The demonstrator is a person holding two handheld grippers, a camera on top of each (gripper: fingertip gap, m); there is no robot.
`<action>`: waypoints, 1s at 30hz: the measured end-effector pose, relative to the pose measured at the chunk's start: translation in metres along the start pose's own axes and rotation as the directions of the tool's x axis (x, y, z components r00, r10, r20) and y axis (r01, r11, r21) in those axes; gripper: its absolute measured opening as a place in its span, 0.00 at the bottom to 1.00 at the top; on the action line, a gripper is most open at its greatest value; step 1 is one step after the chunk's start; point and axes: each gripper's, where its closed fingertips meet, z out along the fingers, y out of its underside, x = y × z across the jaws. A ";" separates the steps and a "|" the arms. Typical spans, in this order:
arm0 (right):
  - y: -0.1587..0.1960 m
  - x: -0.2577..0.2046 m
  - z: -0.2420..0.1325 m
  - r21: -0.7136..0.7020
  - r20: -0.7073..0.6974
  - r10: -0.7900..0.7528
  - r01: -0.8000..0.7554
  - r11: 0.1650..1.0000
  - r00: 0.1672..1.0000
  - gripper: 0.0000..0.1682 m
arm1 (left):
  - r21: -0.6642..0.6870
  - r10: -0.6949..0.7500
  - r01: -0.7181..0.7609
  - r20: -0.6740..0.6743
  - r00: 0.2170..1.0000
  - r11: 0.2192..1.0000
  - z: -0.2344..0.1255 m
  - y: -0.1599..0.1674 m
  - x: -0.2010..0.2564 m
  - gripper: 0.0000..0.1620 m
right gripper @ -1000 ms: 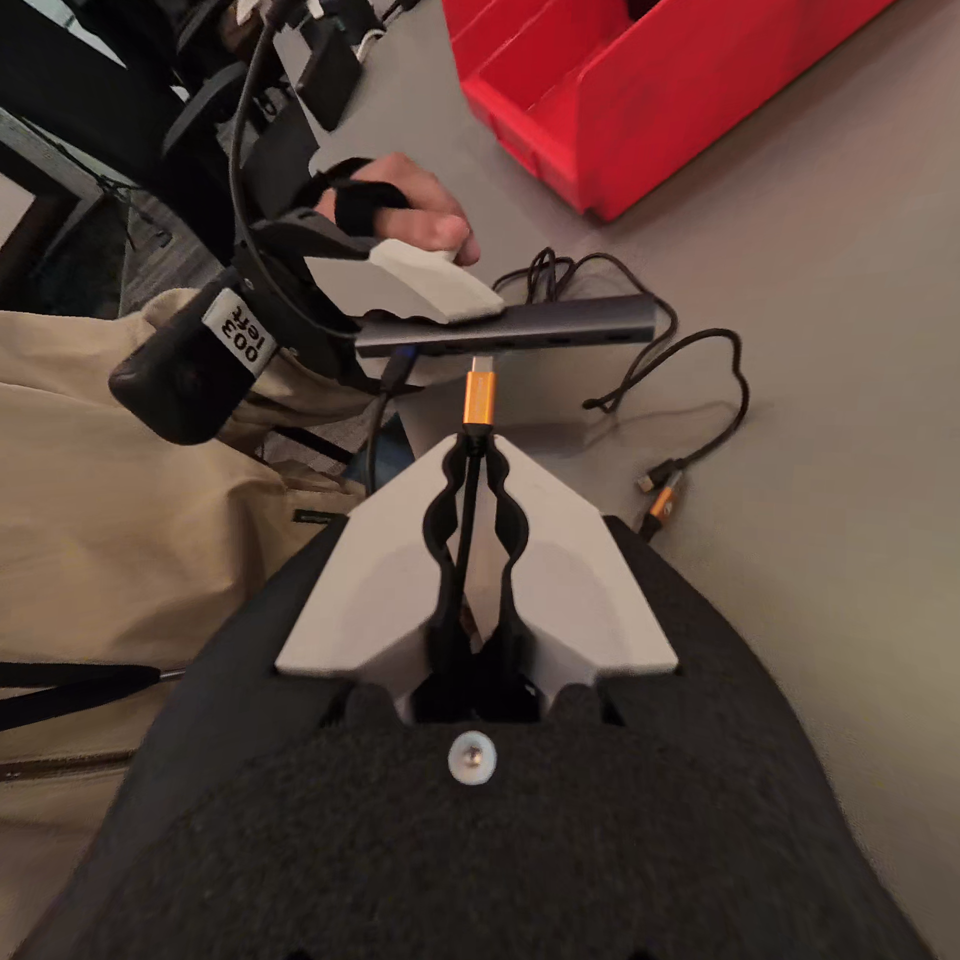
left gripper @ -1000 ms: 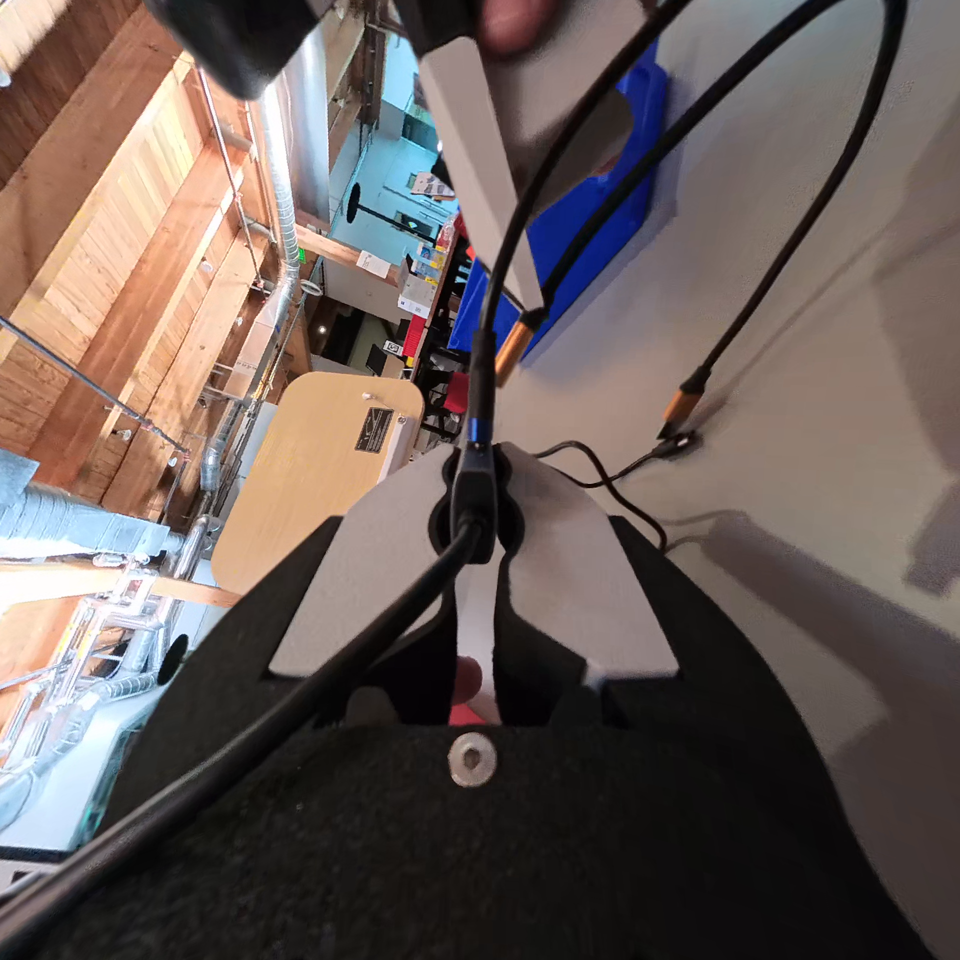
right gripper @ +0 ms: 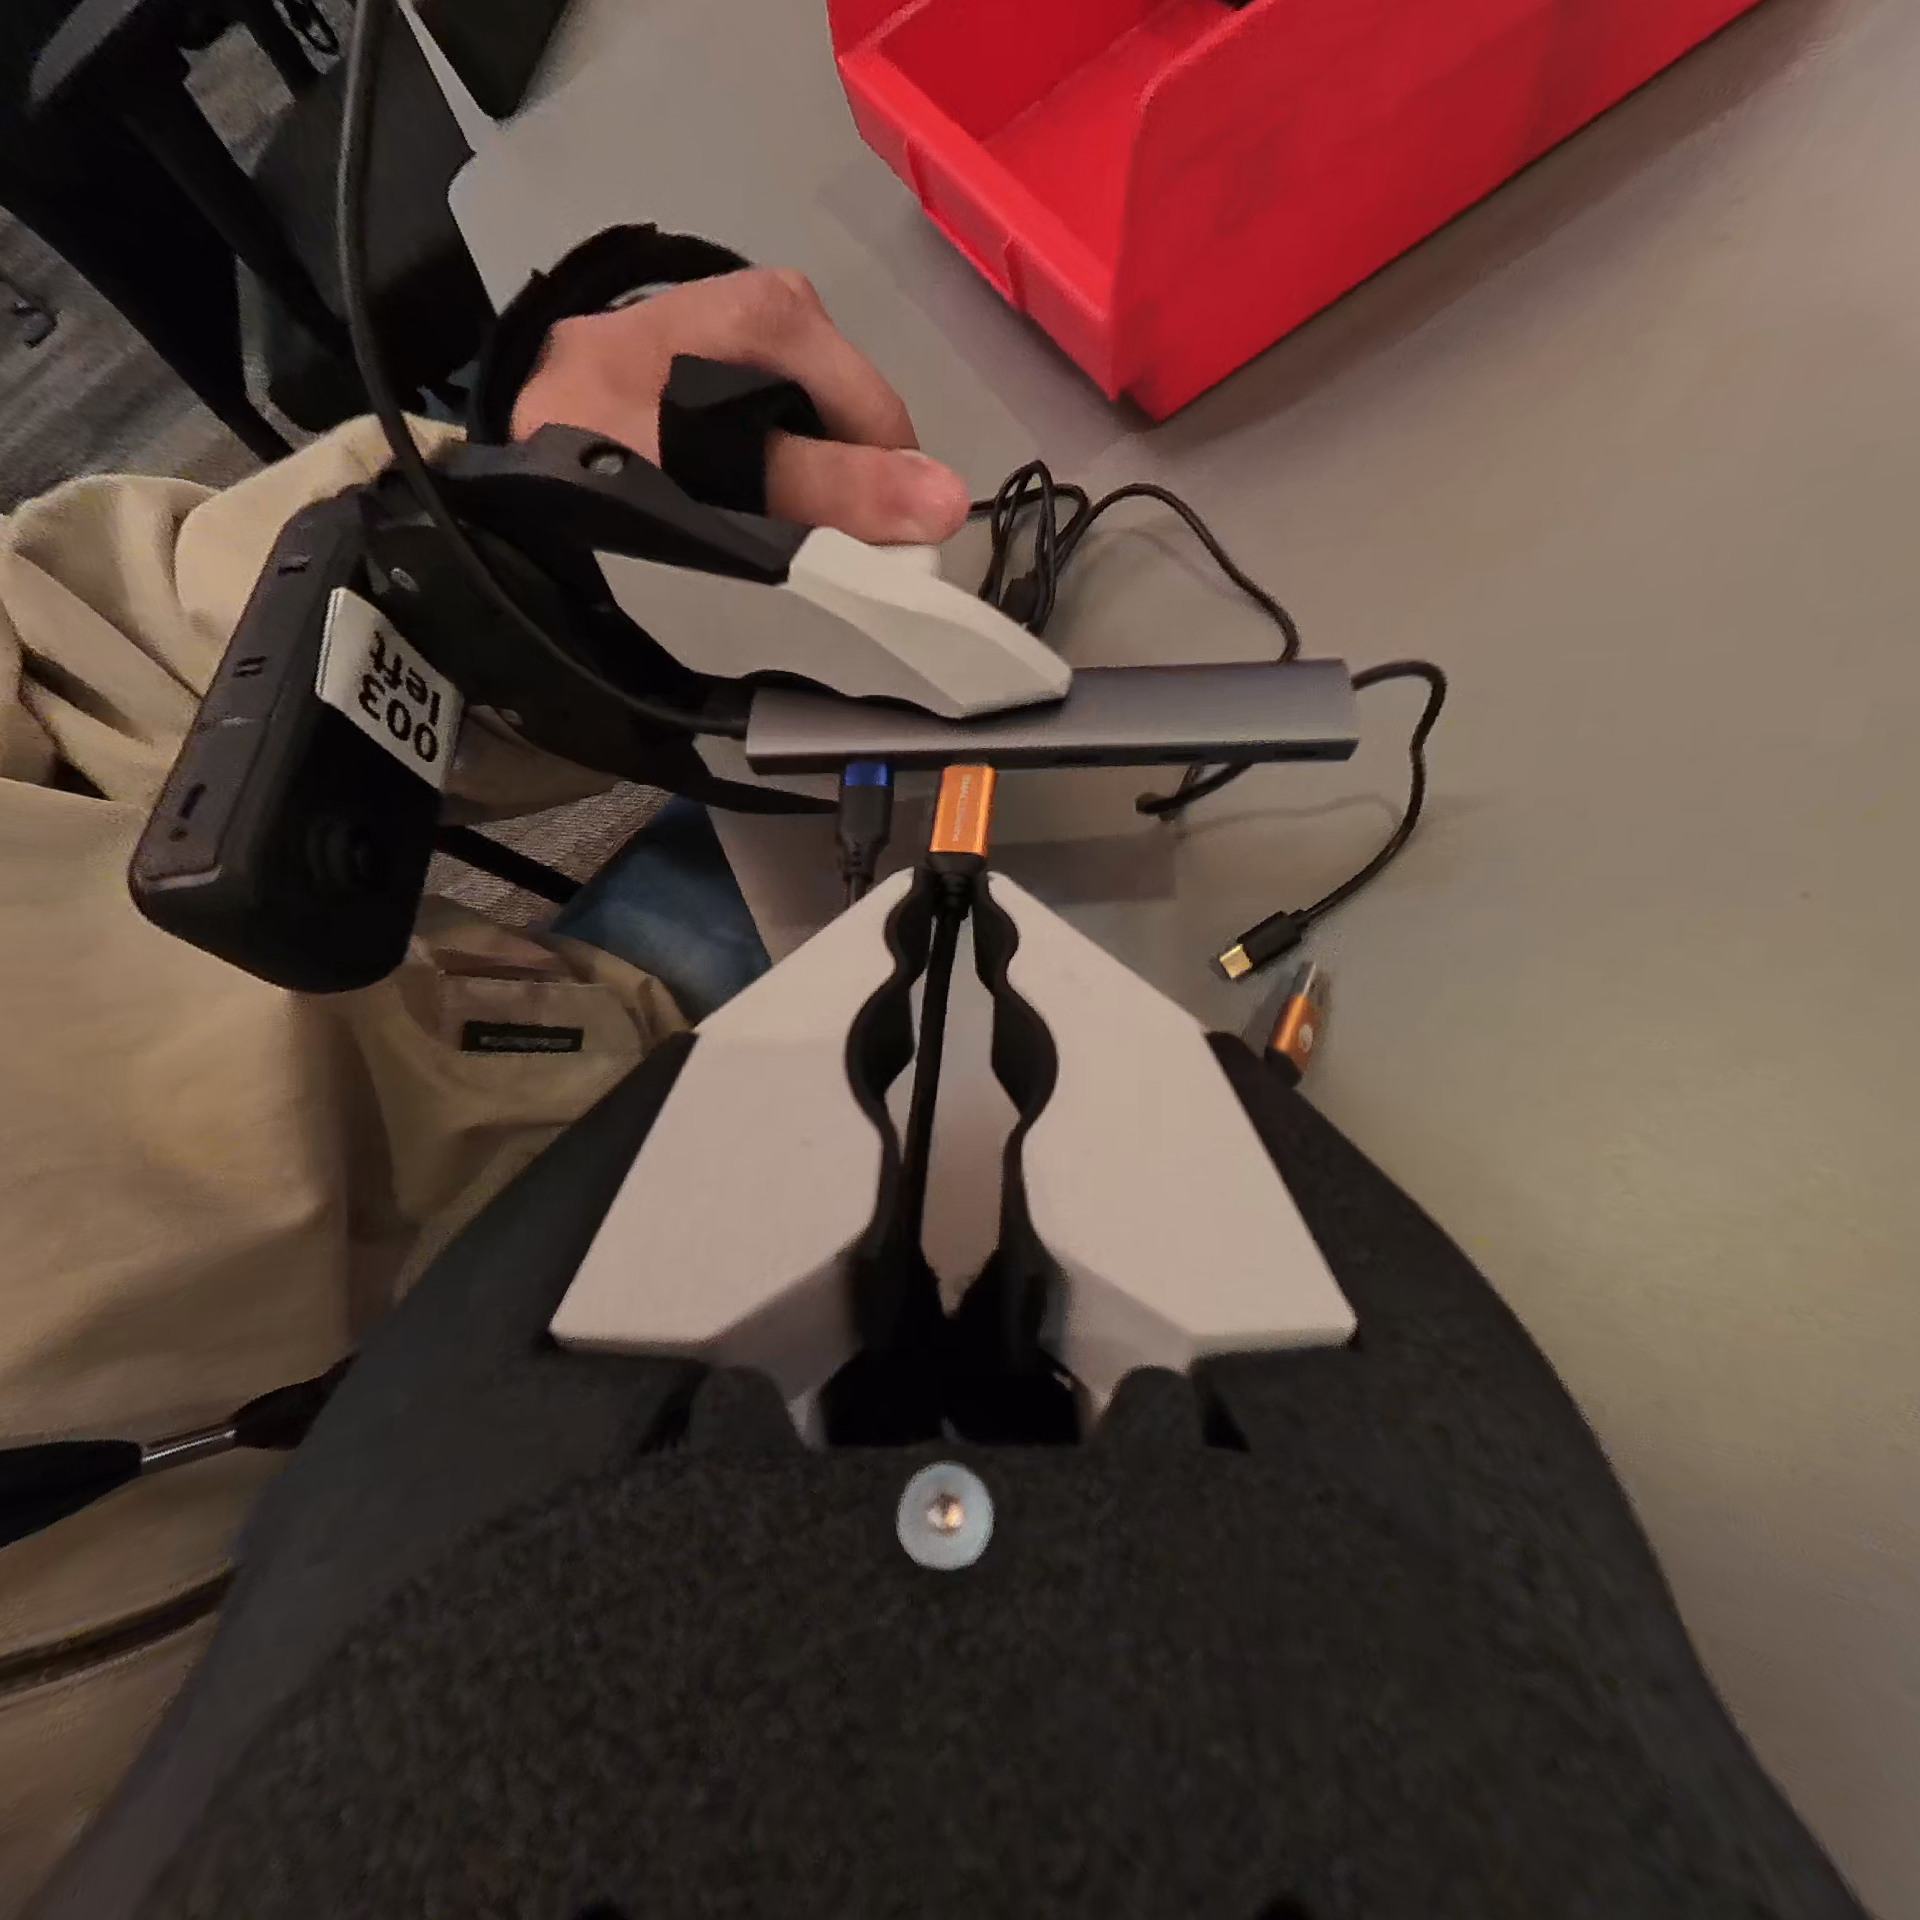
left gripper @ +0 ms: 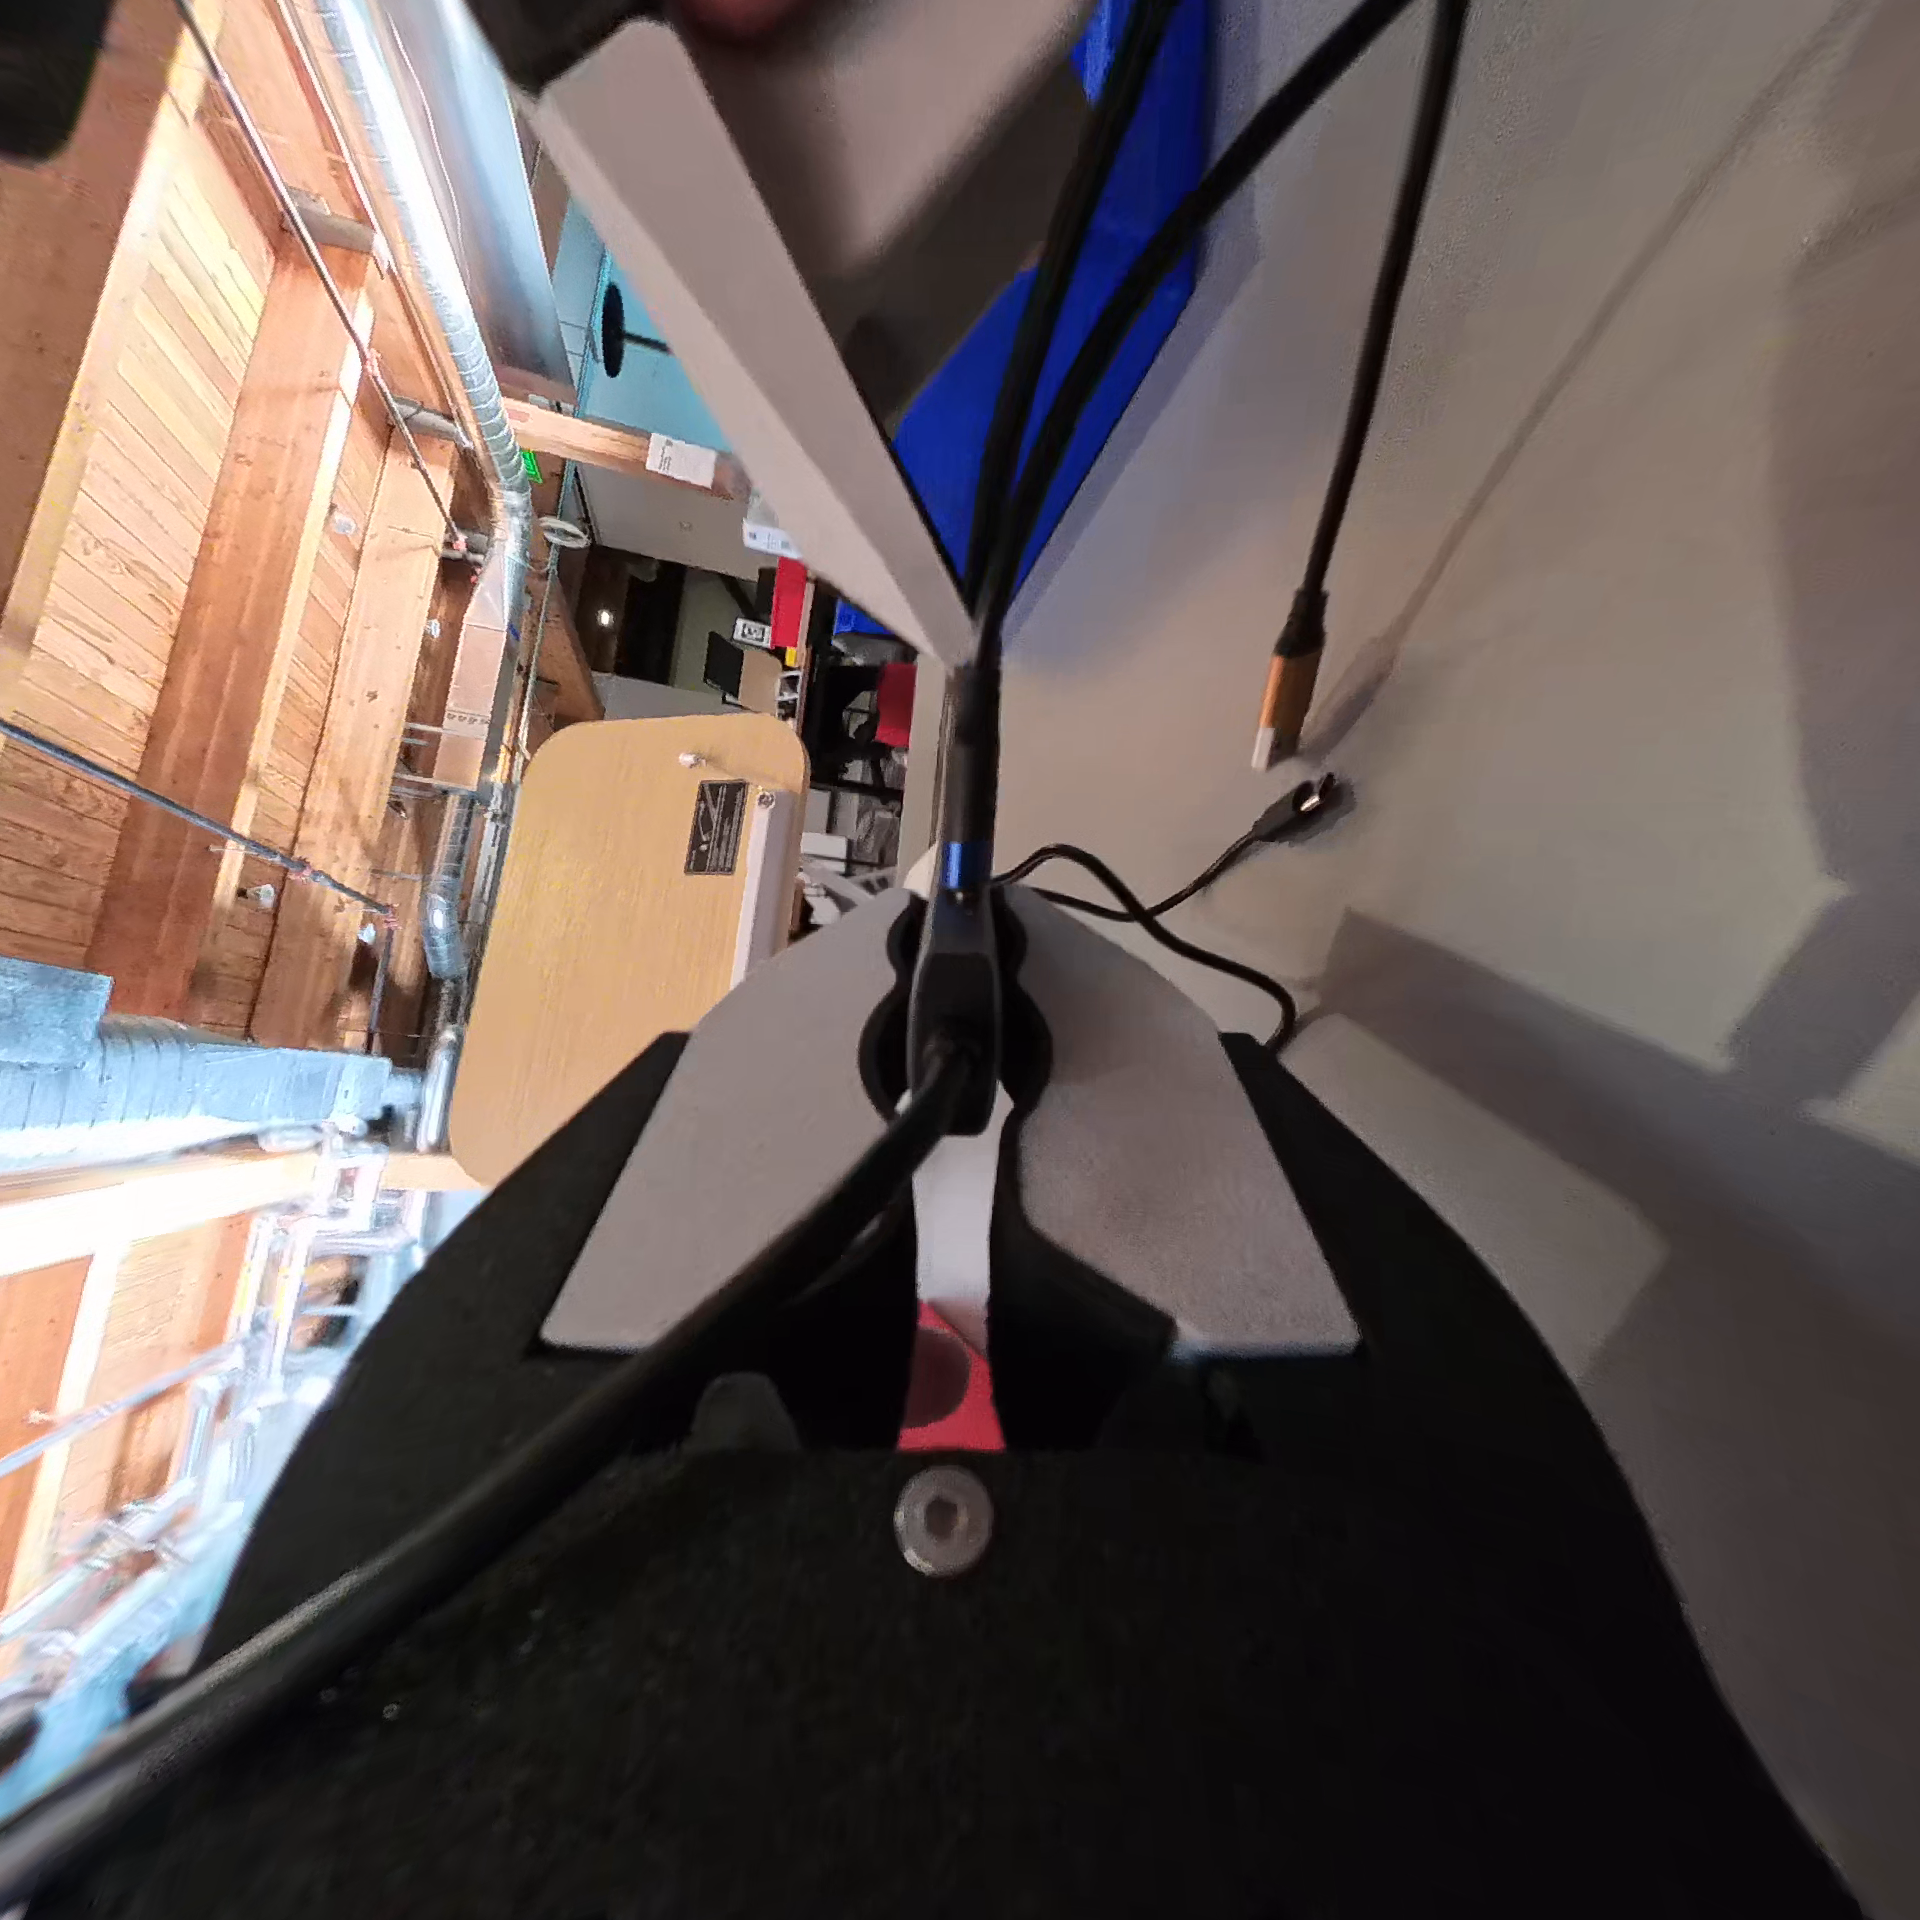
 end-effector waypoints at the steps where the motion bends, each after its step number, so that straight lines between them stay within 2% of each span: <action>1: -0.002 0.000 0.000 0.021 0.000 0.001 -0.001 1.000 1.000 0.04 | -0.005 -0.041 0.041 0.000 0.999 0.999 0.000 0.001 -0.002 0.06; 3: -0.008 -0.001 0.001 0.089 0.013 -0.002 0.001 0.996 1.000 0.04 | -0.004 -0.116 0.116 0.019 0.993 0.993 -0.001 0.004 -0.007 0.06; 7: -0.012 0.001 0.001 0.148 -0.045 -0.071 0.077 0.986 0.996 0.04 | -0.040 -0.135 0.136 0.026 0.991 0.990 -0.001 0.006 -0.007 0.06; 11: -0.019 -0.001 0.000 0.225 -0.096 -0.104 0.124 0.967 0.990 0.04 | -0.013 -0.150 0.150 0.004 0.989 0.989 -0.003 0.003 -0.006 0.06; 16: -0.019 -0.001 0.000 0.234 -0.084 -0.091 0.108 0.966 0.992 0.04 | -0.026 -0.173 0.174 0.013 0.985 0.984 -0.002 0.003 -0.005 0.06; 19: -0.016 0.001 0.004 0.219 -0.107 -0.104 0.125 0.968 0.989 0.04 | -0.034 -0.133 0.133 0.008 0.991 0.990 0.000 0.007 -0.003 0.06; 22: -0.036 -0.010 -0.013 0.343 -0.008 -0.116 0.112 0.933 0.993 0.04 | 0.049 -0.193 0.190 0.077 0.978 0.981 -0.010 0.008 -0.030 0.06; 23: -0.048 -0.011 -0.031 0.425 0.017 -0.114 0.096 0.900 0.993 0.10 | 0.044 -0.226 0.222 0.118 0.967 0.974 -0.016 0.016 -0.042 0.06; 25: -0.064 0.008 -0.069 0.539 -0.001 -0.066 0.056 0.841 0.998 0.16 | 0.092 -0.329 0.317 0.192 0.925 0.944 -0.034 0.034 -0.064 0.06; 27: -0.062 0.040 -0.092 0.579 -0.046 0.018 0.012 0.815 0.999 0.19 | 0.174 -0.517 0.487 0.251 0.818 0.856 -0.051 0.054 -0.088 0.06; 29: -0.047 0.064 -0.085 0.549 -0.062 0.082 -0.035 0.835 0.995 0.21 | 0.247 -0.667 0.620 0.272 0.693 0.745 -0.062 0.070 -0.108 0.06; 30: -0.037 0.069 -0.071 0.519 -0.049 0.097 -0.058 0.853 0.994 0.22 | 0.257 -0.698 0.649 0.292 0.654 0.716 -0.065 0.078 -0.114 0.06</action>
